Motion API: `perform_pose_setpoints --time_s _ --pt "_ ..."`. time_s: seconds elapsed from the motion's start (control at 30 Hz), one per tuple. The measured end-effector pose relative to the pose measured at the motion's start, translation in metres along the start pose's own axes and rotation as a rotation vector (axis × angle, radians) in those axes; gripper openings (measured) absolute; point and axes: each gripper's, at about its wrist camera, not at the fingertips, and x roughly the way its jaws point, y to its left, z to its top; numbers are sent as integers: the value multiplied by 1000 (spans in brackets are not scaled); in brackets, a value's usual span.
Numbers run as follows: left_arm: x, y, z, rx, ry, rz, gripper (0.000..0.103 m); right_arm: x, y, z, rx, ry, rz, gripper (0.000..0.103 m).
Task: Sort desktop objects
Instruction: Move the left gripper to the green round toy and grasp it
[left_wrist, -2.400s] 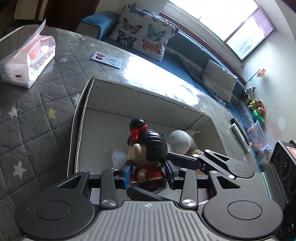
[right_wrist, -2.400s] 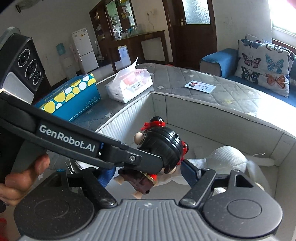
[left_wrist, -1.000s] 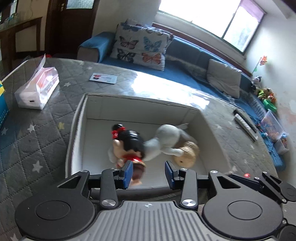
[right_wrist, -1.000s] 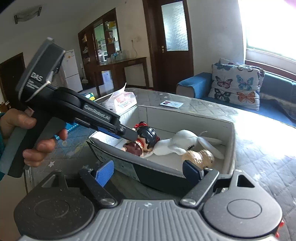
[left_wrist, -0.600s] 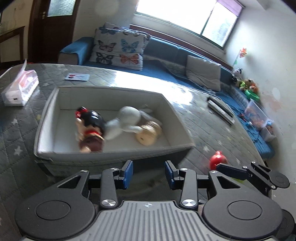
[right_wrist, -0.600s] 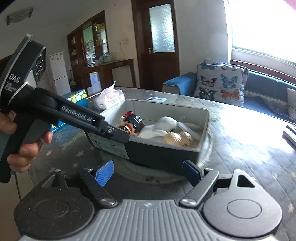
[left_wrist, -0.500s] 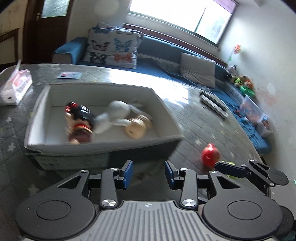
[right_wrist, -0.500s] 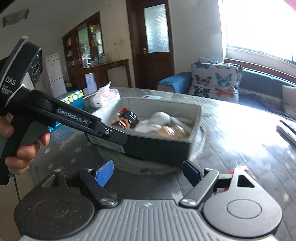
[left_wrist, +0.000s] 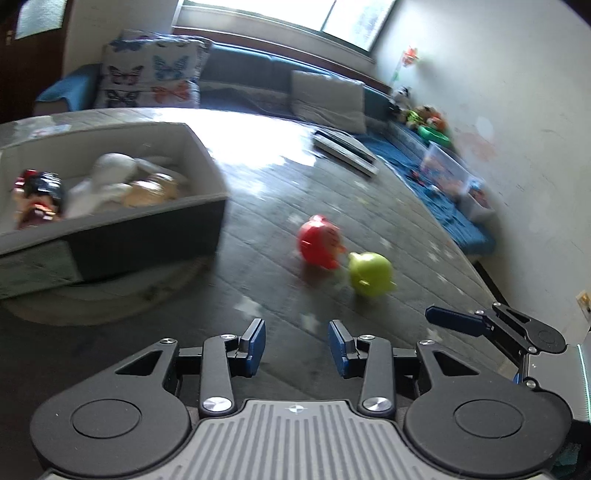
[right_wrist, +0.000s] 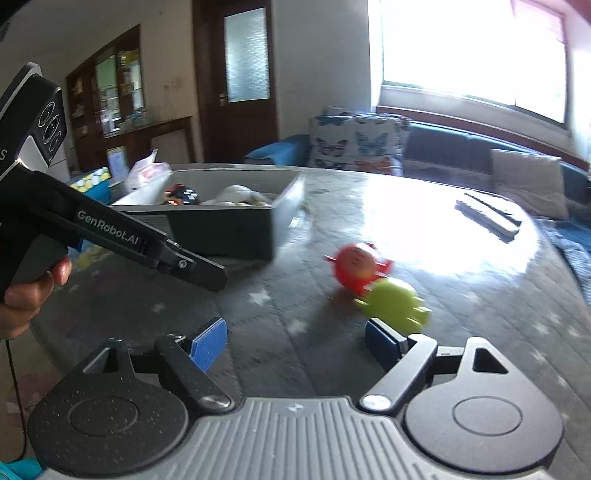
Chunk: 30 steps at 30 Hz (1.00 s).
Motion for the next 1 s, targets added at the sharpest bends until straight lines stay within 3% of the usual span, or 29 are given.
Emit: perform_pose_setpoints --time_s 0.43,0.67,1.0 --pt "39 -41 -7 34 65 -128 41 -27 -51 -42 103 22 -145 84" --pt "51 -41 1 8 69 -123 41 -16 -56 -39 101 25 -129 84" --pt "66 -35 32 -49 33 -126 41 30 -63 -19 104 28 -77 83"
